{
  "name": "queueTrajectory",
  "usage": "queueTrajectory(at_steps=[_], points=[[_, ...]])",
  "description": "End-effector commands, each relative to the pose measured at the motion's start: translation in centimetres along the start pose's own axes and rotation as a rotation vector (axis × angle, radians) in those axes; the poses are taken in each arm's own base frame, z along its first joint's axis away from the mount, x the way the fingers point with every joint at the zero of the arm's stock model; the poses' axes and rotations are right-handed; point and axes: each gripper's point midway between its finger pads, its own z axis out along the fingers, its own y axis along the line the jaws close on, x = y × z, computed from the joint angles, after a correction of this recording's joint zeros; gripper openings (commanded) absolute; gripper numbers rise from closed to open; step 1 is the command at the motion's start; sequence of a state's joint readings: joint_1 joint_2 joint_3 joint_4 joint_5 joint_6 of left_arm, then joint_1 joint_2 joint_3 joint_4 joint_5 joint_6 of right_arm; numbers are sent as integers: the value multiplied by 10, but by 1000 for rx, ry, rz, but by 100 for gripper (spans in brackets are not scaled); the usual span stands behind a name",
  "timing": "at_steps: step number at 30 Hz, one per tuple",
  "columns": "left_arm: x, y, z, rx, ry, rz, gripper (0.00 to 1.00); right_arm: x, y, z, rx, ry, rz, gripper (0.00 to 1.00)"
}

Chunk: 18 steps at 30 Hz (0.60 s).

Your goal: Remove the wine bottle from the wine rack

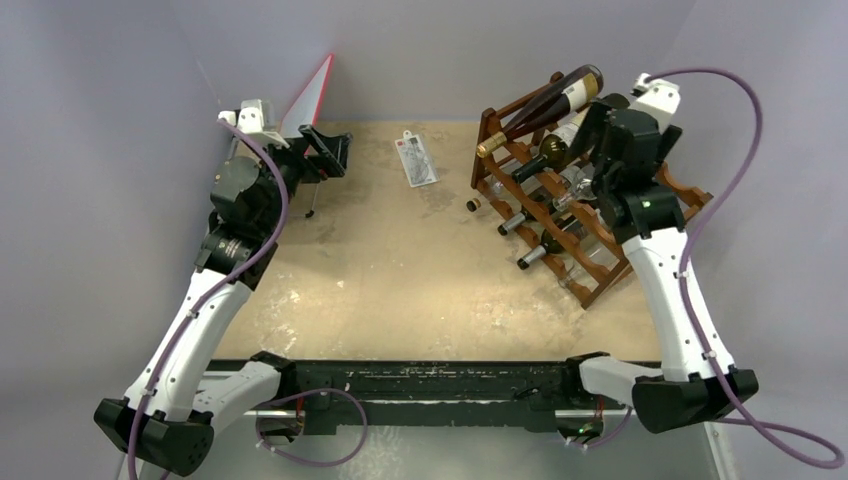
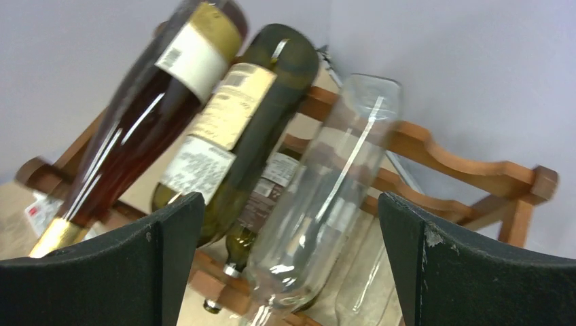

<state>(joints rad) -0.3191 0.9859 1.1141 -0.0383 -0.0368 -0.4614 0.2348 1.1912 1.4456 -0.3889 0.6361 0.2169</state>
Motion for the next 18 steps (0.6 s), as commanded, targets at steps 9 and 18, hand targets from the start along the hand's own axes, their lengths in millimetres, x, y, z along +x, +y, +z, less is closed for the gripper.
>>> queueTrajectory(at_steps=[9,18], points=[[-11,-14,4,75,-42,-40,95,-9,-69,16,67,-17,352,100],[-8,-17,3,90,-36,-48,94,21,-73,36,61,28,444,100]])
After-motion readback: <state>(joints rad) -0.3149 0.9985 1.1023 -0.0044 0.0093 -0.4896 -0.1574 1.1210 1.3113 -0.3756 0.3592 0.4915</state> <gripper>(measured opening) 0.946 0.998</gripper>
